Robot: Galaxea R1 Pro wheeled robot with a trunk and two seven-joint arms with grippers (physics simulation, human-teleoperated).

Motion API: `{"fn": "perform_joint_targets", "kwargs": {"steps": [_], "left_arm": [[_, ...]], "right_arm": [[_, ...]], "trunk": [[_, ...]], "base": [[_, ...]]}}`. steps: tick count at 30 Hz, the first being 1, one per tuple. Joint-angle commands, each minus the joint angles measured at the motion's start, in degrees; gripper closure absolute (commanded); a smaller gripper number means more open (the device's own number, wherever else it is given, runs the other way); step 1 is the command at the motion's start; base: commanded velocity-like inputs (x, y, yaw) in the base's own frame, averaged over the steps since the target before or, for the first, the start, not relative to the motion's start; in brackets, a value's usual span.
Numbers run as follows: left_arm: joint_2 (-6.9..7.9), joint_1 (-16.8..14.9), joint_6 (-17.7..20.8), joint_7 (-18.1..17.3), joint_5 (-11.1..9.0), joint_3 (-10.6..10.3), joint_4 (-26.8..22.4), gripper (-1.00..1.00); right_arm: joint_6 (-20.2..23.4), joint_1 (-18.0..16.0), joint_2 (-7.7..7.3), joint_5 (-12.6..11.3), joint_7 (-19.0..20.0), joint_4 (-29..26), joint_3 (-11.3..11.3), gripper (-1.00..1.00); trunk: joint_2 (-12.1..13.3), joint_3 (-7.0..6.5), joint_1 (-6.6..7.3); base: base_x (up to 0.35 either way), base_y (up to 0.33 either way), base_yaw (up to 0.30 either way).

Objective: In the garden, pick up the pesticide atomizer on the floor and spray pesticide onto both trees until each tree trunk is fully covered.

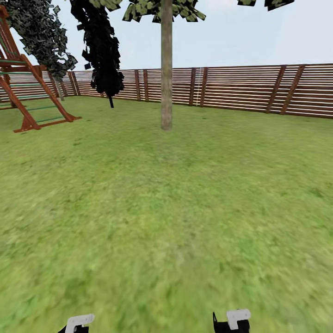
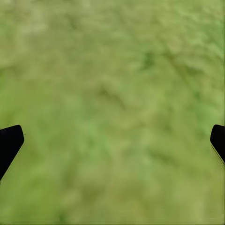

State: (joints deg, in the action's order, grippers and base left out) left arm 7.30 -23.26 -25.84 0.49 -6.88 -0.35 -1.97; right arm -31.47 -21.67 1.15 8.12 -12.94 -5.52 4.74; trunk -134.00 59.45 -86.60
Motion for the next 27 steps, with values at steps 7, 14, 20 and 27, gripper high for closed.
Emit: {"fn": "perform_joint_targets", "kwargs": {"steps": [7, 14, 20, 27], "left_arm": [[-0.01, -0.03, -0.17, 0.02, -0.32, -0.09, 0.04, 1.00], [0.00, -0.03, -0.17, 0.00, -0.32, -0.09, 0.04, 1.00], [0.00, -0.03, -0.17, -0.01, -0.32, -0.09, 0.04, 1.00], [-0.01, -0.03, -0.17, 0.00, -0.32, -0.09, 0.04, 1.00]], "right_arm": [[0.00, -0.04, 0.00, 0.30, -0.60, 0.04, 0.44, -1.00], [0.00, -0.03, -0.05, 0.26, -0.60, 0.07, 0.44, -1.00], [0.00, -0.04, -0.24, 0.32, -0.60, 0.07, 0.44, -1.00], [0.00, -0.03, -0.27, 0.32, -0.60, 0.08, 0.44, -1.00]], "trunk": [[-0.02, 0.05, -0.02], [-0.02, 0.05, -0.02], [-0.02, 0.05, -0.02], [-0.02, 0.05, -0.02]], "base": [[0.339, 0.000, 0.000], [0.339, 0.000, 0.000], [0.339, 0.000, 0.000], [0.339, 0.000, 0.000]]}}
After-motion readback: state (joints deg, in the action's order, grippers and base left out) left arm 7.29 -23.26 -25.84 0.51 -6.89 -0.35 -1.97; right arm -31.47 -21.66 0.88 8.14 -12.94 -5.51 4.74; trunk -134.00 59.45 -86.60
